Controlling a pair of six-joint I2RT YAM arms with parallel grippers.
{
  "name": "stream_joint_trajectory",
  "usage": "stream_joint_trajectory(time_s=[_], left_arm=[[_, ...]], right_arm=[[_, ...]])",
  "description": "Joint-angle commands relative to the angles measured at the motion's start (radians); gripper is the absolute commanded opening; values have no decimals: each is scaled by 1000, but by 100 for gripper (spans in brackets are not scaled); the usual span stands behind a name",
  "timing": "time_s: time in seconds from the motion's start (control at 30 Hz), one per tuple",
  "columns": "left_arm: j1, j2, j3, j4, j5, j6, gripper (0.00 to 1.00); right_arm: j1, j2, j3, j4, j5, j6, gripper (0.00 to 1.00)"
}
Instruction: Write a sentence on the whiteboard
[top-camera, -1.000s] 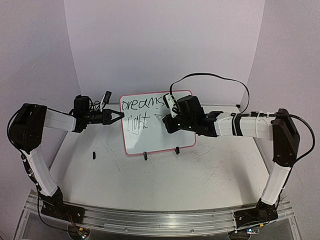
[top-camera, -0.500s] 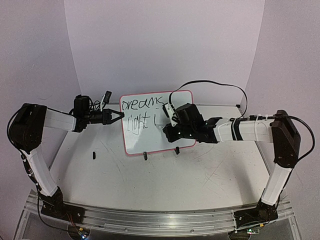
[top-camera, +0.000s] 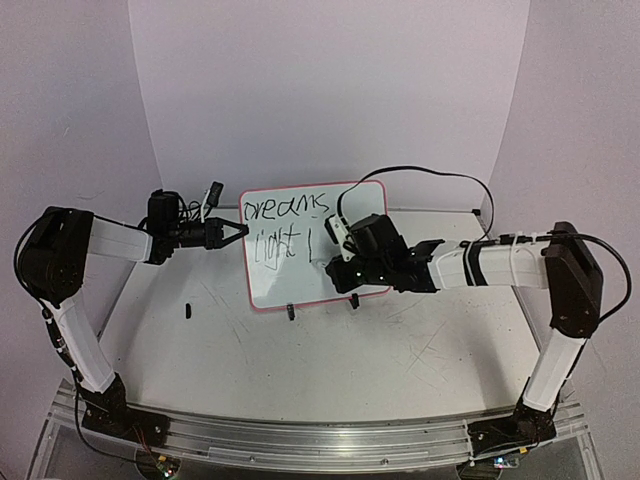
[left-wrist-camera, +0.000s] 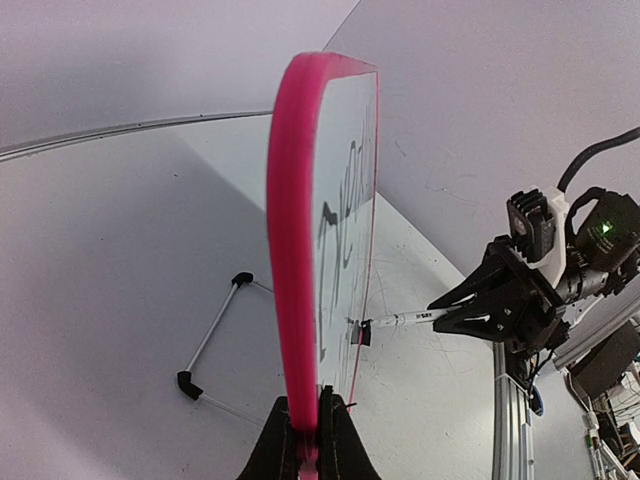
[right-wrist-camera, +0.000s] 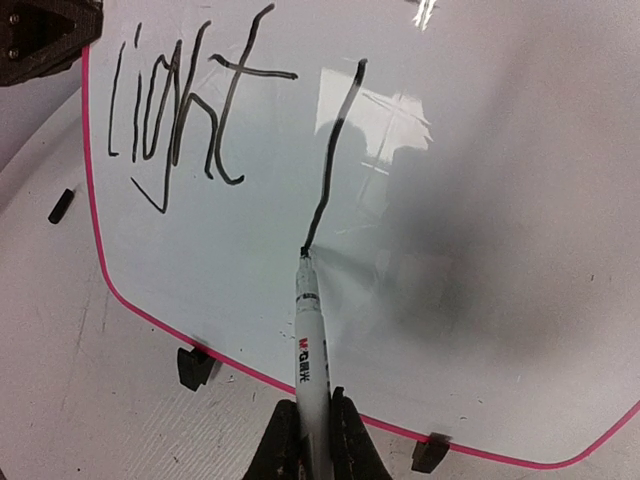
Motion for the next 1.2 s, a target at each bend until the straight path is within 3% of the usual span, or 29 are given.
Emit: stream_joint_trajectory(time_s=[0.0, 0.53, 1.17], left_arm=[[-7, -3, 29, -19, -78, 66, 0], [-7, 1, 32, -20, -75, 69, 0], [-7, 8, 36, -22, -71, 70, 0]], right_arm=[[-14, -84, 55, 48, -1, -6, 0], [-48, 16, 156, 59, 1, -34, 0], [-70, 46, 160, 50, 45, -3, 0]])
